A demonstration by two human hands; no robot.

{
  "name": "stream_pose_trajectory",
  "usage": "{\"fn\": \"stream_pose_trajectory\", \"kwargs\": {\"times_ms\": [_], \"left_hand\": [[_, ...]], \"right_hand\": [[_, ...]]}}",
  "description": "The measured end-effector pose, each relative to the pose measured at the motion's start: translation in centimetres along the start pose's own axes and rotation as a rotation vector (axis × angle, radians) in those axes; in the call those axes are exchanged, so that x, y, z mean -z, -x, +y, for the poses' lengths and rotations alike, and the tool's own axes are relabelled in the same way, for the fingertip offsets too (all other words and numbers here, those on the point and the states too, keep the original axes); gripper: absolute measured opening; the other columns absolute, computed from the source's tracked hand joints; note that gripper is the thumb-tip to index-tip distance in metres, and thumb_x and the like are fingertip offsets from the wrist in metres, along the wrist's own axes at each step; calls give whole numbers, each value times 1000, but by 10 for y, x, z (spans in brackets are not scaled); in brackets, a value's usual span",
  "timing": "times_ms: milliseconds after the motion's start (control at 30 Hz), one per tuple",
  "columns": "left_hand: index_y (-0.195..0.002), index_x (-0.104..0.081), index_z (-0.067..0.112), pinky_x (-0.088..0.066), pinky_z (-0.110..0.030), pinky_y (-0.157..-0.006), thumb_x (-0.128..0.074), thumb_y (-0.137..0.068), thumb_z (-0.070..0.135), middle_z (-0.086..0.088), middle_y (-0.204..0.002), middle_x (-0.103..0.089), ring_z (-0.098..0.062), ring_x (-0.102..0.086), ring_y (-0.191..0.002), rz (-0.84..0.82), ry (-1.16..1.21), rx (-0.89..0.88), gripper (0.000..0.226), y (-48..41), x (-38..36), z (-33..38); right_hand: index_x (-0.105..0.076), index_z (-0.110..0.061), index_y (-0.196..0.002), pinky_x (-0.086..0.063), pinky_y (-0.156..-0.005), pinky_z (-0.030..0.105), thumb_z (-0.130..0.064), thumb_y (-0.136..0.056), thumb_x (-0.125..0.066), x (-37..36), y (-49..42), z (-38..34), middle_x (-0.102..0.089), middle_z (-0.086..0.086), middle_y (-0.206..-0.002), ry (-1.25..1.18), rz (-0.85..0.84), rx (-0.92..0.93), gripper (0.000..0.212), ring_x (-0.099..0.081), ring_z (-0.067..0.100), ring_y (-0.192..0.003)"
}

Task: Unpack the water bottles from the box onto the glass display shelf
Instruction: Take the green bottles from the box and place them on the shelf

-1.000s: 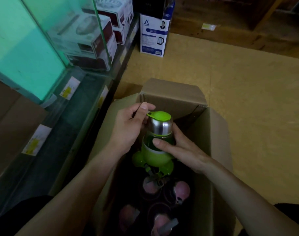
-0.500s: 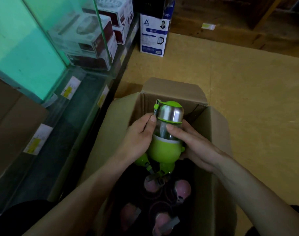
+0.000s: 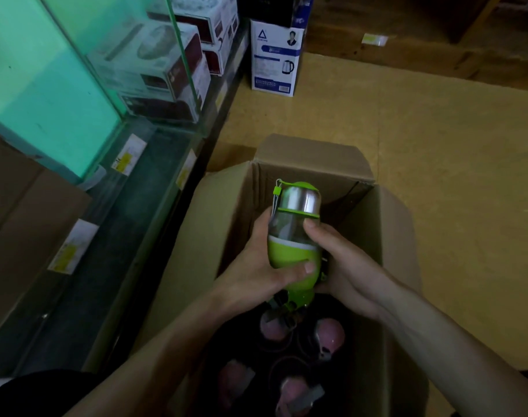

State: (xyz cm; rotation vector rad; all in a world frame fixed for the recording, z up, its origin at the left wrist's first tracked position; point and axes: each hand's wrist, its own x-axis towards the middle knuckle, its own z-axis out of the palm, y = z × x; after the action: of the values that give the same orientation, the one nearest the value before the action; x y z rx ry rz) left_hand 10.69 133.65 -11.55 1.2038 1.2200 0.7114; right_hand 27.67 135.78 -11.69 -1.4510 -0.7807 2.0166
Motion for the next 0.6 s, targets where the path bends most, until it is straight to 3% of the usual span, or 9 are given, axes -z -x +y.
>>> {"fn": "stream_pose_trajectory", "kwargs": {"times_ms": [133, 333, 400, 500, 533, 600], "left_hand": [[-141, -25, 44, -49, -8, -82, -83, -81, 13, 20, -123, -58, 13, -60, -108, 50, -12, -5, 89, 2, -1, 3], [-152, -29, 33, -52, -13, -83, -83, -81, 13, 13, -128, -60, 5, -63, -112, 108, 94, 59, 92, 21, -6, 28], [-152, -31, 35, -56, -22, -87, -84, -82, 15, 11, -130, -61, -2, -64, -116, 130, 153, 77, 90, 30, -8, 33], [-150, -33, 41, -59, -37, -93, -85, -81, 18, 8, -135, -59, -11, -64, -120, 167, 190, 112, 89, 48, -13, 44], [-150, -34, 42, -59, -38, -93, -85, -81, 18, 6, -136, -58, -11, -64, -120, 178, 189, 110, 89, 53, -14, 49], [-147, -36, 42, -59, -30, -89, -83, -82, 11, 6, -135, -58, -8, -65, -117, 197, 214, 122, 85, 66, -20, 60]], "right_hand": [[-60, -31, -134, -57, -98, 53, -49, -87, -63, -5, 5, -1, -73, -1, -127, -16, -23, 35, 51, -71, 22, -117], [-61, -35, -135, -51, -105, 60, -46, -90, -67, -20, 27, -18, -71, 0, -131, -54, -5, 21, 47, -68, 24, -122], [-61, -35, -136, -51, -105, 59, -48, -91, -70, -23, 37, -20, -70, 1, -133, -57, -20, 12, 47, -66, 26, -125], [-60, -34, -138, -61, -85, 43, -44, -92, -70, -29, 55, -26, -70, 2, -132, -70, -21, 7, 47, -67, 26, -123], [-60, -35, -137, -60, -80, 36, -44, -91, -67, -32, 62, -30, -71, 0, -131, -66, -22, 15, 48, -68, 23, -121], [-61, -37, -136, -57, -84, 36, -44, -89, -65, -35, 77, -34, -71, -3, -130, -30, -18, 10, 48, -68, 21, -121]]}}
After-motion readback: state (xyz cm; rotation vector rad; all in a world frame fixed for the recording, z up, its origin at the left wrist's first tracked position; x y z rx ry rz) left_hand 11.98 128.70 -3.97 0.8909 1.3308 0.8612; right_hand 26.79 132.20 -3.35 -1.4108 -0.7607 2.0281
